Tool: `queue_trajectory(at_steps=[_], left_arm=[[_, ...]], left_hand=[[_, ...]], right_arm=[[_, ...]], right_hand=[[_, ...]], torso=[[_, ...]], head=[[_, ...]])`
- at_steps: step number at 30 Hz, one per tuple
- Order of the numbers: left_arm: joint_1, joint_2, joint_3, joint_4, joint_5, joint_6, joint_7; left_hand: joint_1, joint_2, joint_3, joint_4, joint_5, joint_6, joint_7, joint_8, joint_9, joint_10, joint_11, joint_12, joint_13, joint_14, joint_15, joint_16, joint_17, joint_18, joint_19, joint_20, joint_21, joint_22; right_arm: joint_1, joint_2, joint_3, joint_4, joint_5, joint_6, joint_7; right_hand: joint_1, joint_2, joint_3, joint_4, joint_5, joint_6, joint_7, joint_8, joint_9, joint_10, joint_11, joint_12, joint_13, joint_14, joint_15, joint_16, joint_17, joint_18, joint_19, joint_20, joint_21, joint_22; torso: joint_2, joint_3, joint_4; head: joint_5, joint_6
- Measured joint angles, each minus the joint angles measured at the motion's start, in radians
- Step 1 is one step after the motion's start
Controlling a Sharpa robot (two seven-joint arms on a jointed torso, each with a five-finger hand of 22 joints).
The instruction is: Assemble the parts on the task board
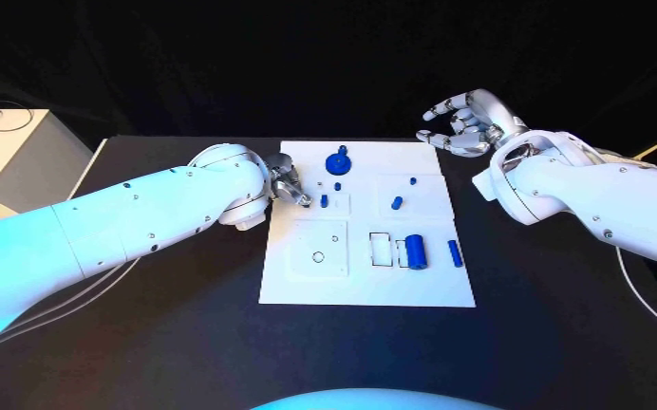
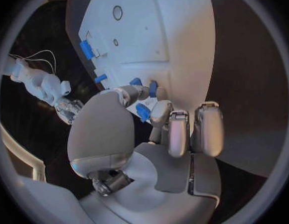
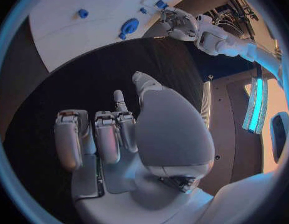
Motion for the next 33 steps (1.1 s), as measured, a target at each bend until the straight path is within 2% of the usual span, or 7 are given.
queue_trajectory(at_steps=[15,29,33], left_arm=[[0.002,0.006,-0.002,0.001,-0.024,0.017,-0.005],[0.003,0.009,-0.003,0.005,-0.044,0.016,-0.016],[0.003,0.012,-0.003,0.003,-0.039,0.015,-0.02]], left_hand=[[-0.003,-0.002,0.0,0.0,-0.003,0.0,0.003,0.003,-0.002,0.0,0.0,0.0,0.0,0.001,-0.001,0.0,0.0,0.0,0.0,0.0,0.0,0.0],[-0.001,-0.001,-0.005,-0.005,0.006,0.007,0.0,-0.002,-0.002,0.0,0.0,0.004,0.016,0.004,-0.004,0.0,0.0,0.0,0.004,-0.004,0.004,0.0],[-0.01,0.008,-0.005,-0.005,0.006,0.007,0.0,-0.001,-0.002,0.002,-0.002,0.004,0.016,0.004,-0.004,0.0,0.0,0.0,0.004,-0.004,0.004,0.0]], right_arm=[[0.0,-0.001,0.0,0.003,0.0,0.0,0.0],[0.0,-0.001,0.0,0.004,0.0,0.0,0.0],[0.0,-0.002,0.0,0.004,0.0,0.0,0.0]], right_hand=[[0.0,0.0,0.0,0.0,0.004,0.0,0.0,0.0,0.001,0.0,0.0,0.0,0.0,0.0,0.0,0.0,0.0,0.0,0.0,0.0,0.0,0.0],[0.0,0.0,0.0,0.0,0.004,0.0,0.0,0.0,0.001,0.0,0.0,0.0,0.0,0.0,0.0,0.0,0.0,0.0,0.0,0.0,0.0,0.0],[0.0,0.0,0.0,0.0,0.006,0.0,0.0,0.0,0.001,0.0,0.0,0.0,0.001,0.0,0.0,0.0,0.0,0.0,0.0,0.0,0.0,0.0]], torso=[[0.0,0.0,0.0005],[0.0,0.0001,0.0001],[0.0,-0.0001,0.0]], head=[[-0.003,-0.007],[0.0,-0.011],[-0.001,-0.011]])
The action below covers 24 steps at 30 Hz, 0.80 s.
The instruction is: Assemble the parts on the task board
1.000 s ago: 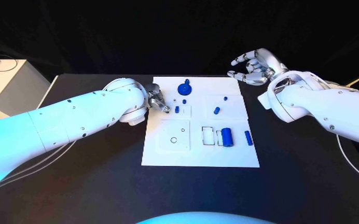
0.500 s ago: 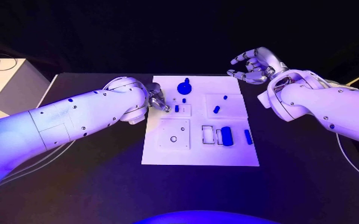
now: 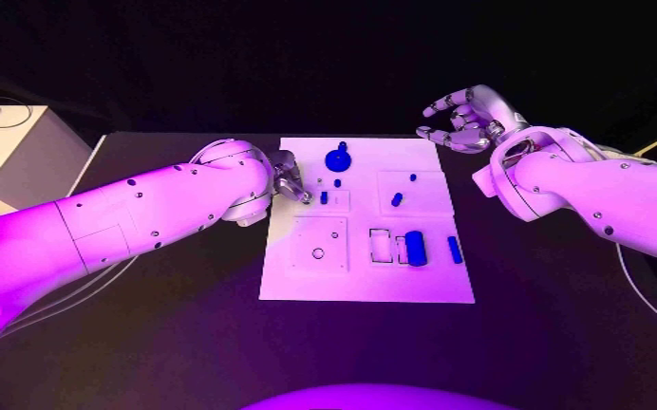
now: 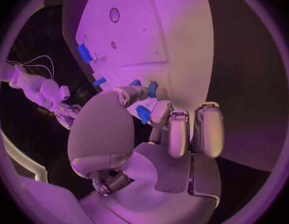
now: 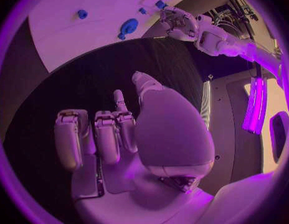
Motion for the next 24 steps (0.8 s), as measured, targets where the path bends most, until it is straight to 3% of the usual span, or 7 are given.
queue_trajectory(at_steps=[4,9,11,24], left_arm=[[0.001,0.003,0.0,-0.004,0.01,-0.001,-0.003],[0.001,0.005,-0.001,-0.007,0.019,-0.003,-0.006],[0.002,0.005,-0.001,-0.008,0.022,-0.003,-0.007],[0.002,0.008,-0.002,-0.013,0.034,-0.01,-0.008]], left_hand=[[-0.014,0.01,-0.005,-0.005,0.0,0.006,-0.002,0.0,-0.002,0.01,-0.002,0.004,0.008,0.0,0.0,0.0,0.0,0.0,0.0,0.0,0.0,0.0],[-0.027,-0.003,-0.01,-0.01,0.0,0.004,-0.011,0.001,-0.001,0.013,-0.005,0.004,0.011,0.0,0.0,0.0,0.0,0.0,0.0,0.0,0.0,0.0],[-0.04,-0.003,0.026,-0.054,-0.003,0.003,-0.011,0.002,0.002,0.013,-0.005,0.004,0.011,0.0,0.0,0.0,0.0,0.0,0.0,0.0,0.0,0.0],[-0.058,0.001,0.013,-0.067,-0.009,0.009,-0.017,-0.005,0.003,0.02,-0.012,0.004,0.012,0.0,-0.008,0.0,0.0,0.0,0.0,0.0,0.0,0.0]], right_arm=[[0.0,0.0,0.0,0.001,0.0,0.0,0.0],[0.0,-0.001,0.0,0.001,0.0,0.0,0.0],[0.0,-0.001,0.0,0.001,0.0,0.0,0.0],[0.0,0.0,0.0,0.001,0.0,0.0,0.0]], right_hand=[[0.0,0.0,0.0,0.0,0.003,0.0,0.0,0.0,0.0,0.0,0.0,0.0,0.0,0.0,0.0,0.0,0.0,0.0,0.0,0.0,0.0,0.0],[0.0,0.0,0.0,0.0,0.003,0.0,0.0,0.0,0.0,0.0,0.0,0.0,0.0,0.0,0.0,0.0,0.0,0.0,0.0,0.0,0.0,0.0],[0.0,0.0,0.0,0.0,0.003,0.0,0.0,0.0,0.0,0.0,0.0,0.0,0.0,0.0,0.0,0.0,0.0,0.0,0.0,0.0,0.0,0.0],[0.0,0.0,0.0,0.0,0.003,0.0,0.0,0.0,0.0,0.0,0.0,0.0,0.0,0.0,0.0,0.0,0.0,0.0,0.0,0.0,0.0,0.001]], torso=[[0.0,0.0,-0.0001],[0.0,0.0003,-0.0005],[0.0,0.0004,-0.0005],[-0.001,-0.0001,0.0002]], head=[[-0.001,-0.001],[-0.002,-0.004],[-0.003,-0.004],[-0.005,-0.006]])
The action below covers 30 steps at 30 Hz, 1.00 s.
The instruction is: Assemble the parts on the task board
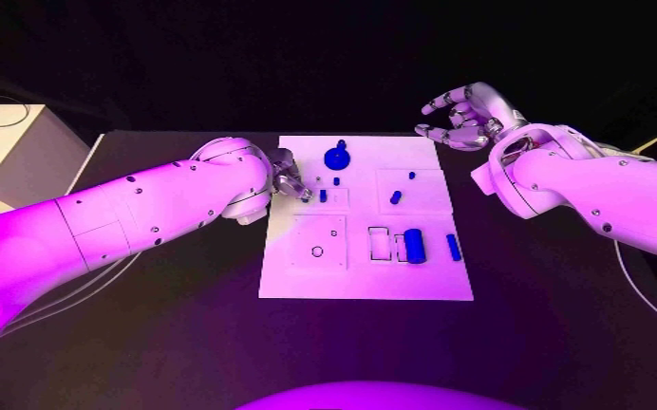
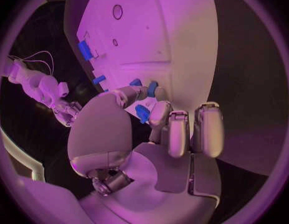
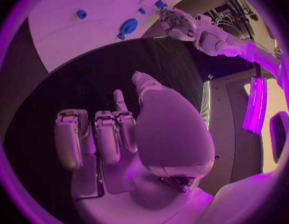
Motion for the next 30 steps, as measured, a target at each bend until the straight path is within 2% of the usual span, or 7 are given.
queue_trajectory(at_steps=[4,11,15,30], left_arm=[[0.0,0.0,0.0,-0.001,0.002,-0.003,0.0],[-0.001,0.0,-0.001,-0.002,0.004,-0.008,-0.001],[-0.001,0.0,-0.001,-0.002,0.006,-0.01,-0.001],[-0.002,0.001,-0.002,-0.004,0.005,-0.015,-0.002]], left_hand=[[-0.011,-0.001,-0.007,-0.007,-0.006,0.008,-0.008,-0.009,-0.006,0.0,0.0,0.0,0.0,0.0,-0.007,0.0,0.0,0.0,0.002,-0.002,0.0,0.0],[-0.018,-0.005,-0.022,-0.021,-0.006,0.014,-0.014,-0.023,-0.021,-0.003,-0.007,0.0,0.0,0.0,-0.007,0.0,0.0,0.0,0.0,-0.007,-0.004,0.0],[-0.017,-0.005,-0.083,0.01,-0.006,0.02,-0.02,-0.03,-0.025,-0.006,-0.01,0.0,0.001,0.0,-0.007,0.0,0.0,0.0,0.0,-0.007,-0.004,0.0],[-0.007,0.002,-0.181,0.069,-0.006,0.024,-0.024,-0.041,-0.037,-0.01,-0.013,0.0,0.001,0.0,-0.007,0.0,0.0,0.0,0.0,-0.007,-0.008,0.0]], right_arm=[[0.0,0.0,0.0,0.0,0.0,0.0,0.0],[0.0,0.0,0.0,0.0,0.0,0.0,0.0],[0.0,0.0,0.0,0.0,0.0,0.0,0.001],[0.0,0.0,0.0,0.0,0.0,0.0,0.001]], right_hand=[[0.0,0.0,0.003,0.003,0.004,0.0,0.0,0.0,0.0,0.0,0.0,0.0,0.0,0.0,0.0,0.0,0.0,0.0,0.0,0.0,0.0,0.0],[0.0,0.0,0.003,0.003,0.004,0.0,0.0,0.0,0.0,0.0,0.0,0.0,0.0,0.0,0.0,0.0,0.0,0.0,0.0,0.0,0.0,0.0],[0.0,0.0,0.003,0.003,0.004,0.0,0.0,0.0,0.0,0.0,0.0,0.0,0.0,0.0,0.0,0.0,0.0,0.0,0.0,0.0,0.0,0.0],[-0.004,0.004,0.003,0.003,0.008,0.0,0.0,0.0,0.0,0.0,0.0,0.0,0.0,0.0,0.0,0.0,0.0,0.0,0.0,0.0,0.0,0.0]], torso=[[0.0,0.0,0.0002],[0.0,0.0,0.0004],[0.0,0.0,0.0003],[0.0,-0.0004,0.0003]], head=[[0.0,0.0],[-0.001,0.0],[-0.001,-0.001],[-0.002,-0.002]])
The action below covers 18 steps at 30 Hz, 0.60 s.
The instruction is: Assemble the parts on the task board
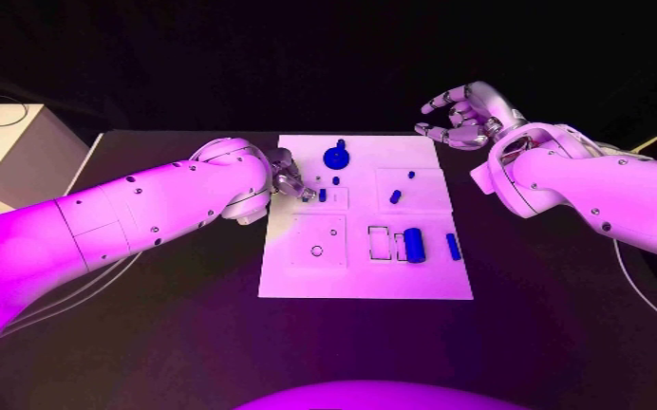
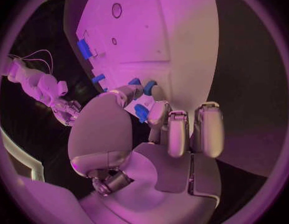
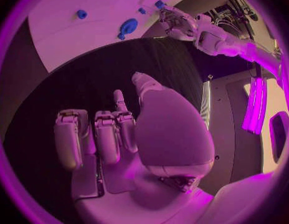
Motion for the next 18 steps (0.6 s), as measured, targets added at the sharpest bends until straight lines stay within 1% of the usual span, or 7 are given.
queue_trajectory(at_steps=[3,4,10,18], left_arm=[[0.0,0.0,0.0,-0.001,-0.001,-0.001,0.0],[0.0,0.0,0.0,-0.001,-0.002,-0.001,0.0],[-0.001,0.0,0.0,-0.003,-0.004,-0.001,-0.001],[-0.001,-0.002,0.0,-0.004,-0.005,-0.001,-0.001]], left_hand=[[0.007,0.0,-0.009,0.007,0.0,0.0,0.0,0.0,0.0,0.0,0.0,0.0,0.0,0.0,0.0,0.0,0.0,0.0,0.0,0.0,0.0,0.0],[0.01,0.003,-0.014,0.012,0.0,0.0,0.0,0.0,0.0,0.0,0.0,0.0,0.0,0.0,0.0,0.0,0.0,0.0,0.0,0.0,0.0,0.0],[0.029,0.003,-0.053,0.036,0.0,0.004,0.001,0.0,-0.001,0.0,0.0,0.0,0.002,0.0,0.0,0.0,0.0,0.0,0.0,0.0,0.0,0.0],[0.03,0.005,-0.125,0.045,0.0,0.009,0.002,-0.007,-0.005,0.0,0.0,0.0,0.002,0.0,0.0,0.0,0.0,0.0,0.0,0.0,0.0,0.0]], right_arm=[[0.0,0.0,0.0,0.0,0.0,0.0,0.0],[0.0,0.0,0.0,0.0,0.0,0.0,0.0],[0.0,0.0,0.0,0.0,0.0,0.0,0.0],[0.0,-0.001,0.0,-0.001,0.0,0.0,0.0]], right_hand=[[0.0,0.0,0.0,0.0,0.0,0.0,0.0,0.0,0.001,0.0,0.0,0.0,0.0,0.0,0.0,0.0,0.0,0.0,0.0,0.0,0.0,0.0],[0.0,0.0,0.0,0.0,0.0,0.0,0.0,0.0,0.001,0.0,0.0,0.0,0.0,0.0,0.0,0.0,0.0,0.0,0.0,0.0,0.0,0.0],[0.0,0.0,0.0,0.0,0.0,0.0,0.0,0.0,0.001,0.0,0.0,0.0,0.0,0.0,0.0,0.0,0.0,0.0,0.0,0.0,0.0,0.0],[0.0,0.0,0.0,0.0,0.0,0.0,0.0,0.0,0.001,0.0,0.0,0.0,0.0,0.0,0.0,0.0,0.0,0.0,0.0,0.0,0.0,0.0]], torso=[[0.0,0.0,-0.0001],[0.0,0.0,-0.0001],[0.0,-0.0001,-0.0001],[0.0,-0.0002,-0.0001]], head=[[0.0,0.0],[0.0,0.0],[0.0,0.001],[-0.001,0.003]])
